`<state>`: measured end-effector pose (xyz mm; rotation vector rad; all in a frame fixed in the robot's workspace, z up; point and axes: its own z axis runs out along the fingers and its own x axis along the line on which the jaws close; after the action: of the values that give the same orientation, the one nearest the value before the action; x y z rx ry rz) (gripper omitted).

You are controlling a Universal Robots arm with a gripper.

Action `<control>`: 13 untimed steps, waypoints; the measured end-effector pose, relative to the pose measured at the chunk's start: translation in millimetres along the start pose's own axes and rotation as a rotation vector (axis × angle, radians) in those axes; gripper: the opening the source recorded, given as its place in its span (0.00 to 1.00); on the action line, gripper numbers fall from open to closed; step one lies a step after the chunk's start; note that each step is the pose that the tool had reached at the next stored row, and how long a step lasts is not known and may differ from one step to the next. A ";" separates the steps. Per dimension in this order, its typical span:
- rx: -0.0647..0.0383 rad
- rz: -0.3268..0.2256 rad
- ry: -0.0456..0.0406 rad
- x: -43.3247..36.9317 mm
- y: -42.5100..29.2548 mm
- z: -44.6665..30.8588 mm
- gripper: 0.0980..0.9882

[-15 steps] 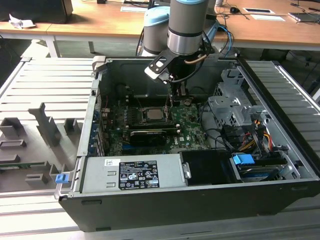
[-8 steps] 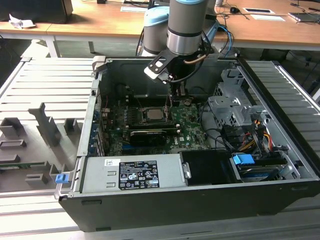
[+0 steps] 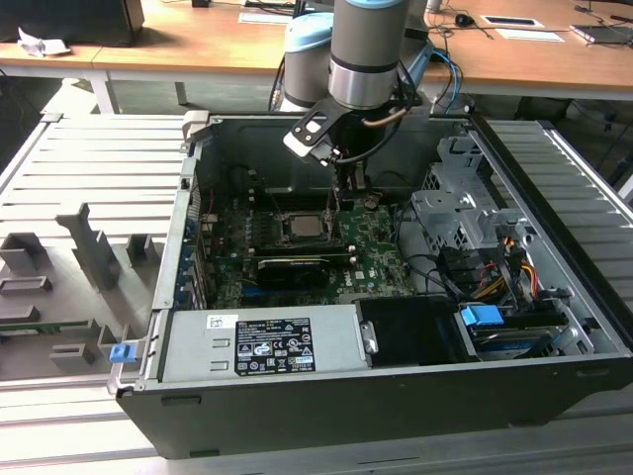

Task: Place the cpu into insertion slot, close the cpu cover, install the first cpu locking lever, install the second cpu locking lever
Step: 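Close the cpu cover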

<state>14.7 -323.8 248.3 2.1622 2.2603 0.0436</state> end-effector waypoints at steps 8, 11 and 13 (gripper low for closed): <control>0.000 0.000 -0.0001 0.1 -1.7 0.0 0.01; 0.000 0.000 -0.0001 0.1 -2.5 -0.1 0.01; 0.000 0.000 -0.0001 0.1 -3.0 -0.1 0.01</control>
<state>11.6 -323.8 248.2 2.1621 2.2603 0.0435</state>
